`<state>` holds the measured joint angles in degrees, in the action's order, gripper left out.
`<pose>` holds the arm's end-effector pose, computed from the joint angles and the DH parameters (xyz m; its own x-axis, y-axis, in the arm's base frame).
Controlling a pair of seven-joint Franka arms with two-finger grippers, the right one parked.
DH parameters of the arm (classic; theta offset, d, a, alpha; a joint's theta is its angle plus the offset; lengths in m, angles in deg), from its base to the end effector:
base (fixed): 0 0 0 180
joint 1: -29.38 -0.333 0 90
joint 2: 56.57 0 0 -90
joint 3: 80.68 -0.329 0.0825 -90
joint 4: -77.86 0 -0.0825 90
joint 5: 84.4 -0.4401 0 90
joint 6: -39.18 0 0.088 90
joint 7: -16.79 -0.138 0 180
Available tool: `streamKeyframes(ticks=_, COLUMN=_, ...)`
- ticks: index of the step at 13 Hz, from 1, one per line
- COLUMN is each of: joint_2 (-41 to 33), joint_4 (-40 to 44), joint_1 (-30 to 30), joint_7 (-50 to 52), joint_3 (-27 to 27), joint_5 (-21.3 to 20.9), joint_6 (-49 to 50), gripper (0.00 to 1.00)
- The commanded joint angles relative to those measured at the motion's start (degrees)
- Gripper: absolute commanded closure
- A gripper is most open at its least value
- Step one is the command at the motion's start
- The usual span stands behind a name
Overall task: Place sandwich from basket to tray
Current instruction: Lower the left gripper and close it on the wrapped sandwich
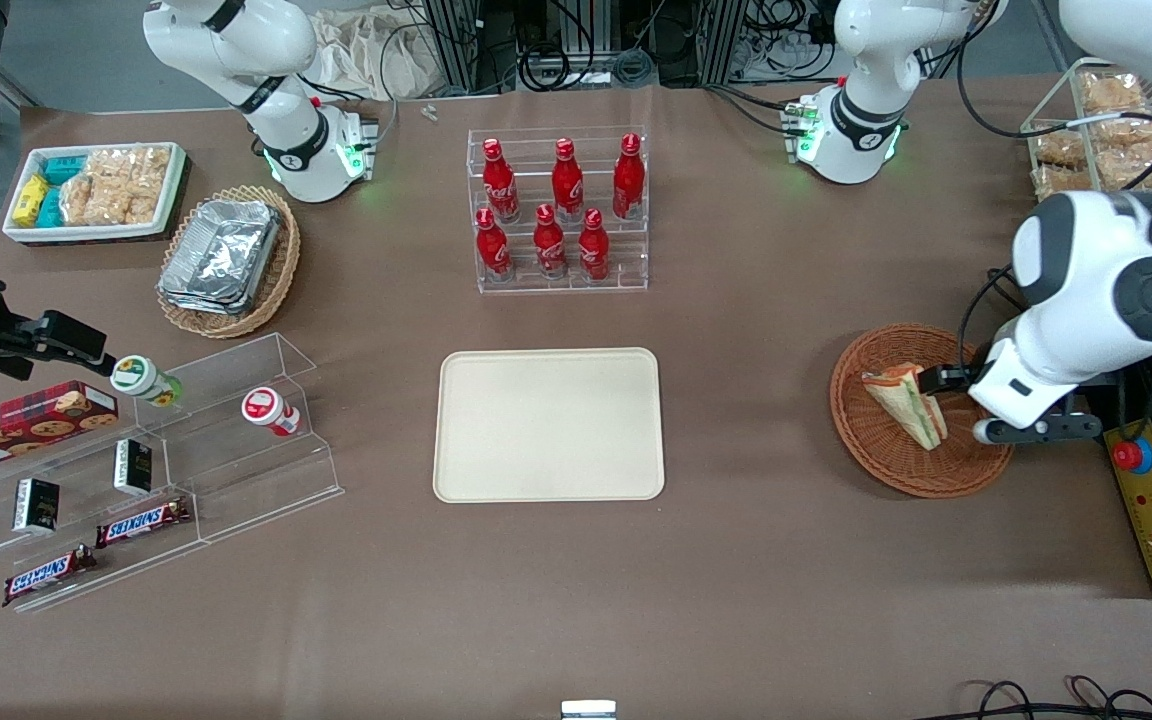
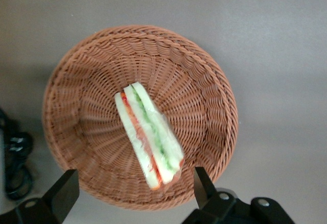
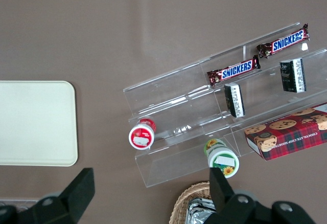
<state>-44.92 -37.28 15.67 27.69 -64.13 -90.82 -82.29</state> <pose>0.6241 -0.0213 0.3006 0.9937 0.0829 -0.0760 0.0794 -0.9957 -0.0480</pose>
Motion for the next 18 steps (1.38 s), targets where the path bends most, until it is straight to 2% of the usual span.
streamKeyframes(ticks=1, joint_2=1.17, joint_4=-2.54, joint_1=-0.52, joint_7=4.91, joint_3=0.23, joint_5=0.44, joint_6=-4.13, gripper=0.01)
streamKeyframes(ticks=5, joint_2=5.13, joint_4=-3.15, joint_1=-2.62, joint_7=5.37, joint_3=0.14, joint_5=0.26, joint_6=-6.67, gripper=0.01)
streamKeyframes(ticks=9, joint_2=6.10, joint_4=-7.98, joint_1=-2.81, joint_7=6.68, joint_3=0.14, joint_5=0.35, joint_6=-14.92, gripper=0.01)
streamKeyframes(ticks=12, joint_2=7.77, joint_4=-8.34, joint_1=-2.80, joint_7=7.48, joint_3=0.05, joint_5=0.26, joint_6=-15.56, gripper=0.01)
streamKeyframes(ticks=13, joint_2=7.77, joint_4=-8.95, joint_1=-2.81, joint_7=7.48, joint_3=0.05, joint_5=0.17, joint_6=-15.64, gripper=0.06)
streamKeyframes(ticks=14, joint_2=8.03, joint_4=-9.13, joint_1=-2.81, joint_7=7.48, joint_3=0.05, joint_5=0.17, joint_6=-16.17, gripper=0.11)
streamKeyframes(ticks=15, joint_2=8.47, joint_4=-9.13, joint_1=-2.72, joint_7=7.74, joint_3=-0.12, joint_5=0.17, joint_6=-16.26, gripper=0.23)
streamKeyframes(ticks=17, joint_2=8.22, joint_4=-8.96, joint_1=-2.63, joint_7=9.14, joint_3=-0.56, joint_5=0.00, joint_6=-16.00, gripper=0.67)
streamKeyframes(ticks=18, joint_2=7.78, joint_4=-8.43, joint_1=-2.54, joint_7=9.84, joint_3=-0.56, joint_5=-0.09, joint_6=-15.39, gripper=0.82)
